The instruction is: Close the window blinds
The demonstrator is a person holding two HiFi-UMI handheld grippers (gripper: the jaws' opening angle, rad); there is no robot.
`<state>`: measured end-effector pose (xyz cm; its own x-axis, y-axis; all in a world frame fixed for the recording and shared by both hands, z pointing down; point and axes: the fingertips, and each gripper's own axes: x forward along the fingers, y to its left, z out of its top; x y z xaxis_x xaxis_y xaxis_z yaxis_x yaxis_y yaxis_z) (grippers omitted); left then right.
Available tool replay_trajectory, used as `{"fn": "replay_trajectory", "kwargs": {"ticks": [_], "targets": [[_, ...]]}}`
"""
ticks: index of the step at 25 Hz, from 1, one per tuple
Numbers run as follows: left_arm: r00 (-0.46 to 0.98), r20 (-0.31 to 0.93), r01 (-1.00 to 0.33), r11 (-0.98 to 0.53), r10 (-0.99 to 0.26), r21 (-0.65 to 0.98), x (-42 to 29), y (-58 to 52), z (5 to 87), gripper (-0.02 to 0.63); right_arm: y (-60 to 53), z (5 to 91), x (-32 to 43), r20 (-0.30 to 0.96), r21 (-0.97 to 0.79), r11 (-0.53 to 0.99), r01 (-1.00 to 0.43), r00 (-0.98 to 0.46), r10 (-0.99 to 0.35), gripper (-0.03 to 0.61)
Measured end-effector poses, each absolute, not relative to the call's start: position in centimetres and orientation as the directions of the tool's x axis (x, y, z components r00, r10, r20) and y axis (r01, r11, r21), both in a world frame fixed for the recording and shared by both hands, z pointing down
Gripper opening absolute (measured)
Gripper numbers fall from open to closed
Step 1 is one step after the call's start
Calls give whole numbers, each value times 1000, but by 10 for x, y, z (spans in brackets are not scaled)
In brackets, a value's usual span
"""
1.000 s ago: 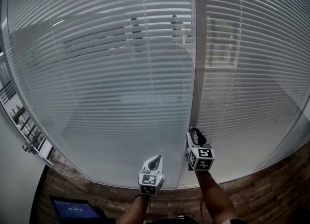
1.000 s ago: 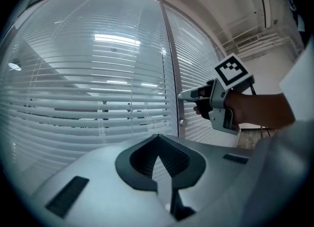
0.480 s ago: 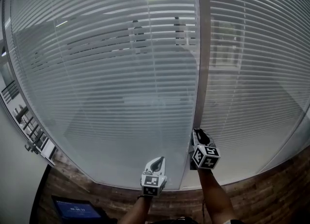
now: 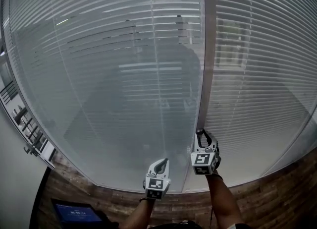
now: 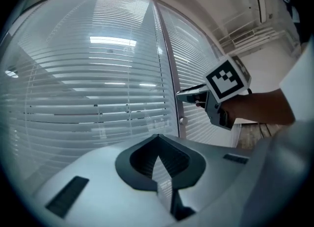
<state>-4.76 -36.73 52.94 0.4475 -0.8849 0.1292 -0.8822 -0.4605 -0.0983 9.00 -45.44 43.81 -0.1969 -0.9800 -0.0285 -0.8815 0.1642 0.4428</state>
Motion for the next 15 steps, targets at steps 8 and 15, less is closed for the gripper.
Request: {"fn": "replay_trajectory", "kwargs": {"ticks": [8, 15], "targets": [[417, 111, -895, -429, -902, -119, -54, -373, 534, 0, -454, 440, 87, -12, 712, 108, -694, -166, -986, 127], [419, 108, -892, -431, -902, -136, -51, -373, 531, 0, -452, 440, 87, -31, 723, 93, -685, -167, -986, 129]]}}
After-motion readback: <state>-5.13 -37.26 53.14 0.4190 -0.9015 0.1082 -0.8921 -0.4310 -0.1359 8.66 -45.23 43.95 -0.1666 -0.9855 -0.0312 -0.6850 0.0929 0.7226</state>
